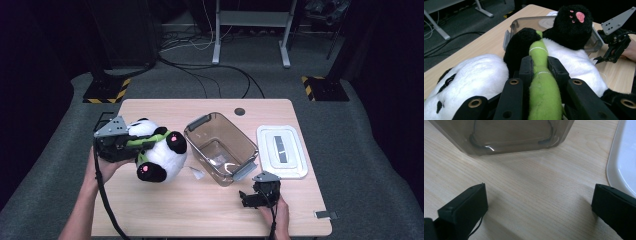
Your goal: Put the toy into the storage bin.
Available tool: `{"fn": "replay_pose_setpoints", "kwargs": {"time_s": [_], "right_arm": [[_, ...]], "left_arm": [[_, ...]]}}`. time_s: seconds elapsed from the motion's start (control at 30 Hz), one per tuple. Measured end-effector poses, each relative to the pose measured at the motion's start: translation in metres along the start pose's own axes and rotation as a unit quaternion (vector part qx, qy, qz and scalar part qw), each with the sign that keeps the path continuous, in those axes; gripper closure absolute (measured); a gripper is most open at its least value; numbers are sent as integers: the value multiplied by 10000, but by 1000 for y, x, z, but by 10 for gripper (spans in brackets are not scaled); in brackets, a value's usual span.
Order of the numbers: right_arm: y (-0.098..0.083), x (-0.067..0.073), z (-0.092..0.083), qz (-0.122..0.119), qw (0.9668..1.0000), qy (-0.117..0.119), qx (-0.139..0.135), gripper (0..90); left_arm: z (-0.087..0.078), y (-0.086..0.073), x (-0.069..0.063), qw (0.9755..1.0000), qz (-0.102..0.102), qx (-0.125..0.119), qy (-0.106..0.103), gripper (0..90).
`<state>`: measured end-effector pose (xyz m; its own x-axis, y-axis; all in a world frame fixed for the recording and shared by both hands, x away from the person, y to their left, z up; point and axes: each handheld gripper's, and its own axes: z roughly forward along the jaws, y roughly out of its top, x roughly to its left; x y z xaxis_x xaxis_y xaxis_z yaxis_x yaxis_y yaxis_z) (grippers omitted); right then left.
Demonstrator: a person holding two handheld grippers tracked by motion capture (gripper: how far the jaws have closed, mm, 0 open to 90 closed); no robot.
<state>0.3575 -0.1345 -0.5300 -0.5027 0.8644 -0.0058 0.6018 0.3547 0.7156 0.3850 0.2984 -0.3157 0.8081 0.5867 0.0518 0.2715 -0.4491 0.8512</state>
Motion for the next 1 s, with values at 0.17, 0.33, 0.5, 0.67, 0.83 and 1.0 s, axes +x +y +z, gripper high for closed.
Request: {"fn": "replay_pose_setpoints", "kwargs": {"time_s": [0.17, 0.33, 0.5, 0.67, 0.83, 1.0], "right_arm": [[0, 0, 0, -1, 10000, 13, 6, 0], [0, 0, 0, 11, 10000, 3, 4, 0], [0, -1, 0, 8, 10000, 7, 6, 0], [0, -1, 0, 9, 10000, 7, 5, 0], [0, -1, 0, 9, 10000, 8, 6, 0], [0, -1, 0, 6, 10000, 9, 5, 0]], "left_arm": [[5, 11, 1, 9999, 62, -75, -67, 752], [12, 21, 1, 9997, 153, -99, -132, 752], [18, 31, 1, 9995, 245, -110, -190, 752], [26, 42, 0, 9991, 289, -191, -250, 752], [33, 54, -3, 9984, 407, -237, -317, 752], [47, 66, -6, 9977, 458, -269, -419, 752]]}}
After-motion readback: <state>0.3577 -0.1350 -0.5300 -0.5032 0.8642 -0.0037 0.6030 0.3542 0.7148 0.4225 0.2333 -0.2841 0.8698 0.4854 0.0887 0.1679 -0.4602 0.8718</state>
